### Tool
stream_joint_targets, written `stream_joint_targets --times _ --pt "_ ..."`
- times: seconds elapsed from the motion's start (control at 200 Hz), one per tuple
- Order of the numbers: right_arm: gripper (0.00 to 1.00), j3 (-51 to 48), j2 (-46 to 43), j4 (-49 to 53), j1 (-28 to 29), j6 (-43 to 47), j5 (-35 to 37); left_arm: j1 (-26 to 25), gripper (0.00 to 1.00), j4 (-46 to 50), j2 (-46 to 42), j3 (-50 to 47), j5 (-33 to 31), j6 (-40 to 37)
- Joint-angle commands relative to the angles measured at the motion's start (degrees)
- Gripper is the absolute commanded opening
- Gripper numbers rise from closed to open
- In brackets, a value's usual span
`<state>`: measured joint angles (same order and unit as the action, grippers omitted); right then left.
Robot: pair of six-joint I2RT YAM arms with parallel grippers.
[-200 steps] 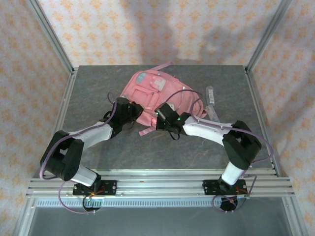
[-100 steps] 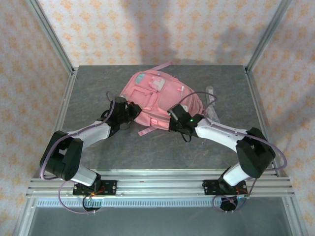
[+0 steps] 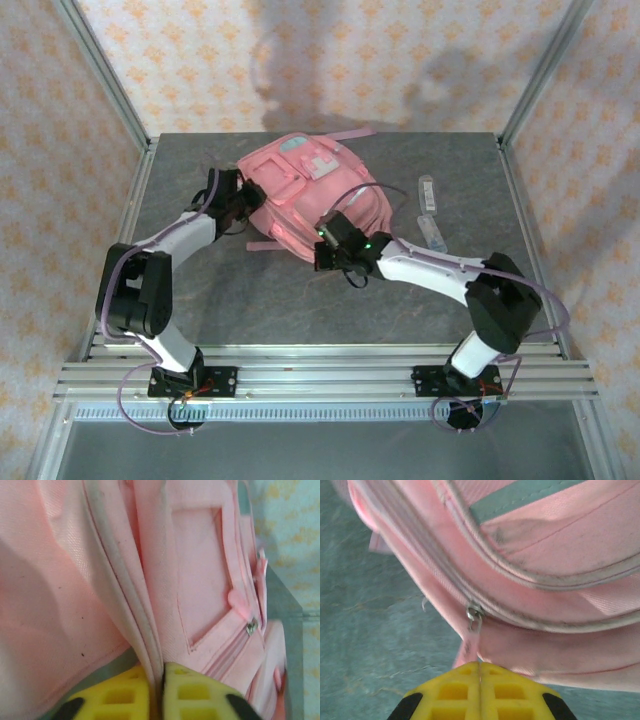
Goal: Pack the student bag
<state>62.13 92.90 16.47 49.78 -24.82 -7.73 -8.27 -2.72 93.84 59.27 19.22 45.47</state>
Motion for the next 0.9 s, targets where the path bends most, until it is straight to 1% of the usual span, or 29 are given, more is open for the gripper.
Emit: stream_joint_targets --times 0.0,0.02,0.055,0.15,0.265,0.305,0.36,0.395,0.501,0.651,0.696,0.746,0.786,0.801,0.836,0.851,0.866,0.896 --pt "0.00 1.7 2.4 -2.6 0.4 -1.3 -2.8 0.1 0.41 -1.1 -3.1 2.5 -1.6 -2.4" --pt "0.00 1.9 2.6 -3.0 0.4 -1.5 -2.8 -0.2 0.46 -1.1 -3.8 1.7 -1.5 -2.3" --pt "0.00 2.2 3.0 -3.5 0.4 -1.4 -2.8 -1.0 0.49 -1.1 -5.4 0.2 -0.9 -2.3" --pt "0.00 3.1 4.1 -3.3 0.4 -0.9 -2.9 -4.1 0.52 -0.8 -9.8 -5.1 -0.9 -1.9" --pt "0.00 4.9 4.9 -1.1 0.4 -0.3 -1.3 -7.6 0.54 -2.4 -14.6 -12.2 -1.7 0.1" --pt "0.03 5.4 4.9 -0.5 0.4 -0.3 -0.8 -8.6 0.54 -3.3 -15.9 -14.4 -2.0 1.1" --pt "0.07 5.7 4.6 -0.3 0.4 -0.5 -0.3 -10.0 0.57 -4.2 -17.2 -16.7 -2.4 2.6" --pt "0.10 5.7 4.3 -0.3 0.4 -0.7 0.0 -10.9 0.59 -4.7 -17.4 -17.7 -2.9 3.4" --pt "0.13 5.5 3.5 -0.6 0.4 -1.4 0.9 -13.2 0.63 -4.5 -16.1 -19.4 -5.6 5.0" --pt "0.17 4.5 3.1 -1.4 0.4 -2.4 0.3 -13.5 0.64 -6.8 -11.5 -19.4 -7.8 5.8" --pt "0.19 4.1 2.8 -1.6 0.4 -2.7 0.3 -13.5 0.64 -8.1 -10.1 -18.9 -8.5 5.7" --pt "0.26 3.5 2.7 -1.6 0.4 -2.9 0.2 -13.5 0.59 -9.1 -8.4 -18.2 -9.0 5.8" --pt "0.31 3.4 2.6 -1.6 0.4 -3.1 0.3 -13.5 0.52 -9.5 -7.1 -17.2 -9.1 5.6" --pt "0.32 3.4 2.6 -1.5 0.4 -3.1 0.3 -13.5 0.45 -9.4 -6.5 -16.8 -9.0 5.5" --pt "0.33 3.4 2.8 -1.4 0.3 -3.1 0.3 -13.4 0.23 -9.2 -5.4 -15.8 -8.6 5.3" --pt "0.33 3.4 2.9 -1.5 0.3 -3.0 0.3 -13.4 0.15 -9.0 -5.0 -15.5 -8.4 5.1" --pt "0.33 3.5 3.1 -1.5 0.2 -3.0 0.2 -13.4 0.09 -8.9 -4.6 -15.0 -8.2 4.9" --pt "0.33 3.6 3.5 -1.6 0.0 -3.0 0.0 -13.5 0.00 -8.4 -4.2 -14.5 -7.9 4.7"
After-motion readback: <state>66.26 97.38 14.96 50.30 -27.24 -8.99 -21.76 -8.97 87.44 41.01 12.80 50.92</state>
